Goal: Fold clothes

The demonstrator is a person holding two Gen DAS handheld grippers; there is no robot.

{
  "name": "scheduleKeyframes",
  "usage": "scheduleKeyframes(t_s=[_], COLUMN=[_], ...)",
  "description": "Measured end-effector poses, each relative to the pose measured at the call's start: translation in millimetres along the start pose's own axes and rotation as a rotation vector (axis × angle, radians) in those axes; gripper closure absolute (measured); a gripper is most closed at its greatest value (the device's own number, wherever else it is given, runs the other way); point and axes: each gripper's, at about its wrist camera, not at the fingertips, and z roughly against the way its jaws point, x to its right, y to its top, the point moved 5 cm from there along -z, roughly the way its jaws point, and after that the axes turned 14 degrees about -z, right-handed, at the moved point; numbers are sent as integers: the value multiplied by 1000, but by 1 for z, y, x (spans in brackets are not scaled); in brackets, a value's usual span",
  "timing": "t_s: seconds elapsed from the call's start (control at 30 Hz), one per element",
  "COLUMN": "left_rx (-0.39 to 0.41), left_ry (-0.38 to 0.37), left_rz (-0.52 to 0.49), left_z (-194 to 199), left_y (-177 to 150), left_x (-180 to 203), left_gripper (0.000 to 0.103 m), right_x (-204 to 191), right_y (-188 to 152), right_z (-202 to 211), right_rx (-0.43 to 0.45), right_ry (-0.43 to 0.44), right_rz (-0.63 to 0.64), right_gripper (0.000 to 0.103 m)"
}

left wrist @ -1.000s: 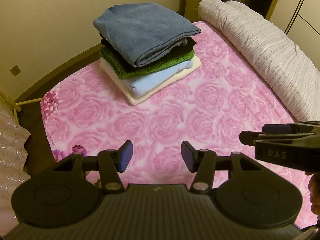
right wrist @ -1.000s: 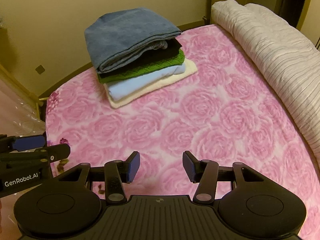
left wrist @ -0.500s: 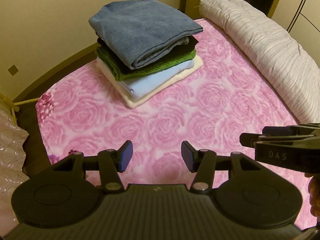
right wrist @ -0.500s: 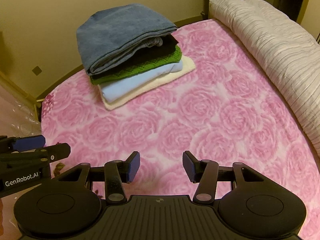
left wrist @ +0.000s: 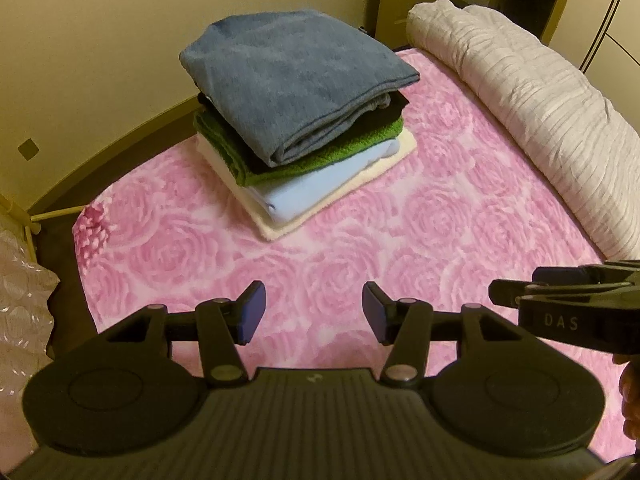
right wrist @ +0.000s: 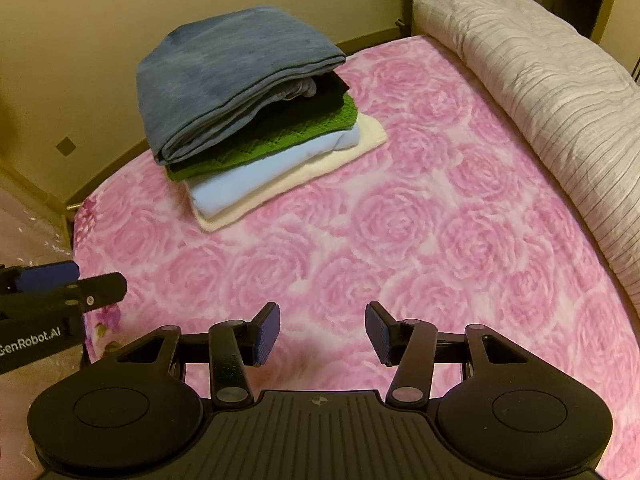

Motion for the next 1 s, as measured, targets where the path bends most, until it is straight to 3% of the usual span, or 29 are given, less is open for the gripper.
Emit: scheduleKeyframes(t_s=[1.0], left_rx=[90], left_ry=[11], left_rz=[-8], left_z=[13], left_y=[14], left_x=[-26], left_gripper=[53], right_x=[-37], right_y=[10], right_z=[12], right_rx=[42], right_ry=[-26], right_rz=[24], right_gripper=[52])
